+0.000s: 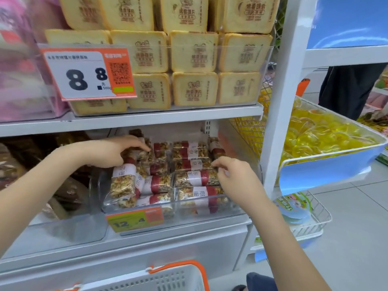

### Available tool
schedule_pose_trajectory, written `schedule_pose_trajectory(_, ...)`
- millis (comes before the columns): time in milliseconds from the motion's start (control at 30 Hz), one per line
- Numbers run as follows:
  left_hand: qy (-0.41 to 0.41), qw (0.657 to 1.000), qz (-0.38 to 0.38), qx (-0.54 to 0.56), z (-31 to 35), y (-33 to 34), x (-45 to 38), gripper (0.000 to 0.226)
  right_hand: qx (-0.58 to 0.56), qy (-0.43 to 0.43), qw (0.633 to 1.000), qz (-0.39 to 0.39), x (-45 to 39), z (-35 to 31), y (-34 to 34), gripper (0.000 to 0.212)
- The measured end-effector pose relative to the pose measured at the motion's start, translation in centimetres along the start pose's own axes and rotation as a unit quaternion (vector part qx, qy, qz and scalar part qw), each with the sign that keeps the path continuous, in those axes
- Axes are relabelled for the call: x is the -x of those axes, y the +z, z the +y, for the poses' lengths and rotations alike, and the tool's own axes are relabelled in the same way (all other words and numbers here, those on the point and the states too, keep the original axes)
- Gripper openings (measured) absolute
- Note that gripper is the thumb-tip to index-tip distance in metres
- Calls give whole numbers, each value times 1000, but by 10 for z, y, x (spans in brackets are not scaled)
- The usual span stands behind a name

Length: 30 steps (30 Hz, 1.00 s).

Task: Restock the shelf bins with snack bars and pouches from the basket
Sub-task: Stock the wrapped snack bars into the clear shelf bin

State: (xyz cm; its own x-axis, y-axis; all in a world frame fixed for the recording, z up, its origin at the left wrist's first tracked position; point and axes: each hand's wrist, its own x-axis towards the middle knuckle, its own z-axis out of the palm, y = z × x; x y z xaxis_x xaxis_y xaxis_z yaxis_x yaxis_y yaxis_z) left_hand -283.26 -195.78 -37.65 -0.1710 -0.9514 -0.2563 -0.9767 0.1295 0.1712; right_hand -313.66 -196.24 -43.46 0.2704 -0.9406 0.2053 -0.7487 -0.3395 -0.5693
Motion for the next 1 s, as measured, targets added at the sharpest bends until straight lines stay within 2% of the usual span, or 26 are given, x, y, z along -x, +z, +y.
schedule_pose_trajectory(100, 1, 995, -96, -32, -2, -2, 8, 79, -32, -52, 998, -22, -1, -19, 9, 36)
schedule_pose_trajectory(167, 17, 991, -114, -70, 2, -1, 8, 68, -36, -74, 995, -48, -4, -29, 17, 36)
schedule_pose_trajectory(267, 42, 995, -77, -39, 1, -1, 8, 53, -58, -93, 992, -66, -7, -41, 28, 34)
schedule_pose_trajectory(400, 87, 992, 24, 82, 2, -1, 2, 50, -203, -92, 971, -86, -11, -58, 31, 29)
schedule_pose_trajectory(467, 93, 993, 46, 57, 9, 1, -7, 51, -253, -79, 958, -109, -12, -64, 31, 35)
schedule_pose_trajectory(533, 90, 995, 36, 18, 18, 2, -18, 54, -256, -65, 958, -111, -12, -64, 31, 41)
schedule_pose_trajectory(633, 78, 996, 41, 30, 33, 5, -37, 58, -221, -45, 972, -69, -13, -52, 24, 32)
schedule_pose_trajectory(767, 107, 986, 104, 68, 63, 7, -76, 49, -140, 14, 988, 59, -12, -22, 9, 28)
schedule_pose_trajectory(900, 127, 984, 121, -29, 93, 13, -134, 56, -167, 56, 973, 147, -7, 6, -11, 19)
schedule_pose_trajectory(1000, 112, 980, 135, -91, 108, 21, -172, 65, -180, 67, 969, 155, -4, 21, -17, 18)
